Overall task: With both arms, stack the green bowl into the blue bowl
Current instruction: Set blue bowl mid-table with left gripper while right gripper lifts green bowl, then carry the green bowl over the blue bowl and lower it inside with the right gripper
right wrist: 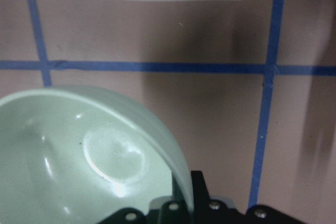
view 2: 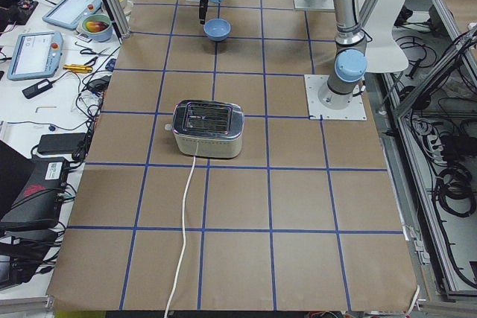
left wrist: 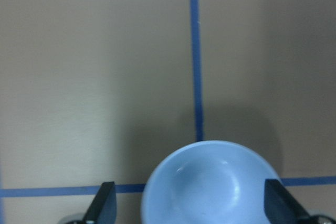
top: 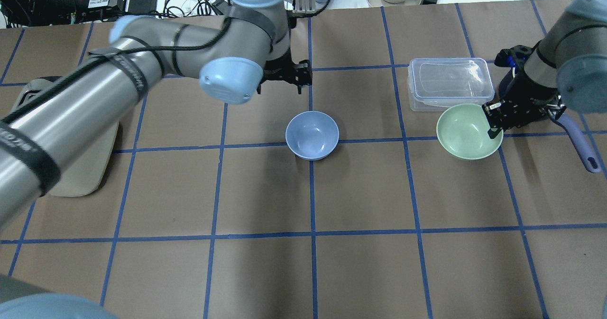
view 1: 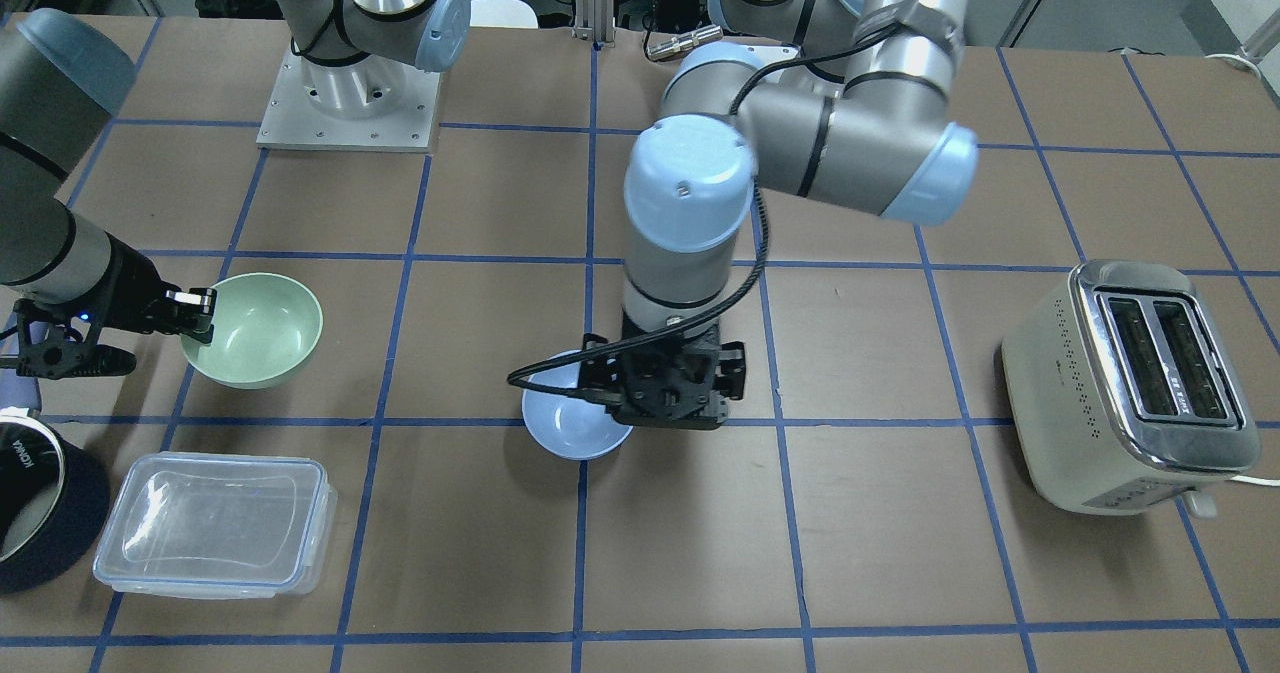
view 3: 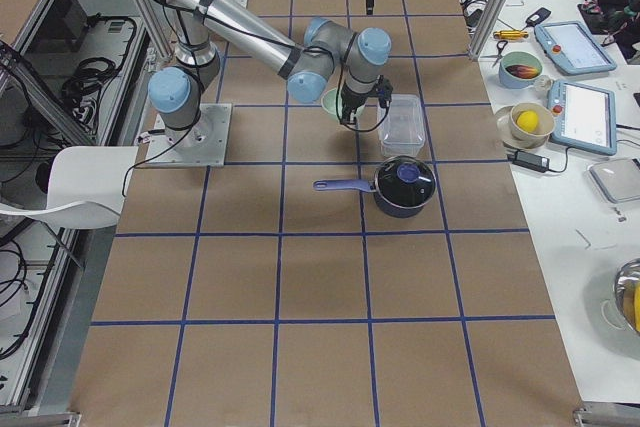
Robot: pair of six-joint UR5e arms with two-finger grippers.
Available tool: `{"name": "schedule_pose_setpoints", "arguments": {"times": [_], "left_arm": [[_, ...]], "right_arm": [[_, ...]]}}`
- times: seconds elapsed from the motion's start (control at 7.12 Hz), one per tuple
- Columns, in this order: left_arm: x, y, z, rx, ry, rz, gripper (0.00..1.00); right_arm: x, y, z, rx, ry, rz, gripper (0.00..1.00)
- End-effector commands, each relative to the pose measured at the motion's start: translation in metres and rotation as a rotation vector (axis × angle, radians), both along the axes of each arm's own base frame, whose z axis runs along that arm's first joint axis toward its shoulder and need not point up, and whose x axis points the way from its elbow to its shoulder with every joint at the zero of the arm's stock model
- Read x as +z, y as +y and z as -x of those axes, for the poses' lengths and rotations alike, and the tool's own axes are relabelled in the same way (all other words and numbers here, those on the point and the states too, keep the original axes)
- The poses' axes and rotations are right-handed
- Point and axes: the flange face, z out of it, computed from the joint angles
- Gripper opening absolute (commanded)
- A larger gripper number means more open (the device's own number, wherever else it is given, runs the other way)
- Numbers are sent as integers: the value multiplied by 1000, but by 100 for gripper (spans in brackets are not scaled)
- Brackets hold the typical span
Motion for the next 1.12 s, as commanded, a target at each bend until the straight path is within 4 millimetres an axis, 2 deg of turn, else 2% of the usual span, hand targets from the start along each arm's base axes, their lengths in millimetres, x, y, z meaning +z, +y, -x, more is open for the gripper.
{"name": "schedule_pose_setpoints", "arguments": {"times": [0.0, 0.14, 0.28, 0.42, 0.56, 0.7, 0.84, 0.98], "left_arm": [[84, 25, -98, -29, -11, -45, 100], [118, 40, -136, -48, -14, -25, 100], [144, 58, -149, -22, 52, -9, 100], [158, 72, -151, -16, 57, -4, 100], [166, 78, -155, -4, 54, 13, 100], [170, 77, -161, 7, 36, 20, 100], [171, 79, -161, 7, 30, 18, 100], [157, 81, -164, 11, -3, -33, 100]], "right_arm": [[25, -36, -67, 39, -104, 18, 0], [21, -45, -134, -1, -148, 8, 0], [16, -48, -202, -7, -155, 13, 0], [3, -44, -261, -29, -139, -8, 0], [-11, -40, -300, -54, -145, -1, 0], [-26, -35, -318, -90, -159, -32, 0], [-40, -35, -318, -96, -153, -55, 0], [-42, -35, -318, -97, -152, -59, 0]]}}
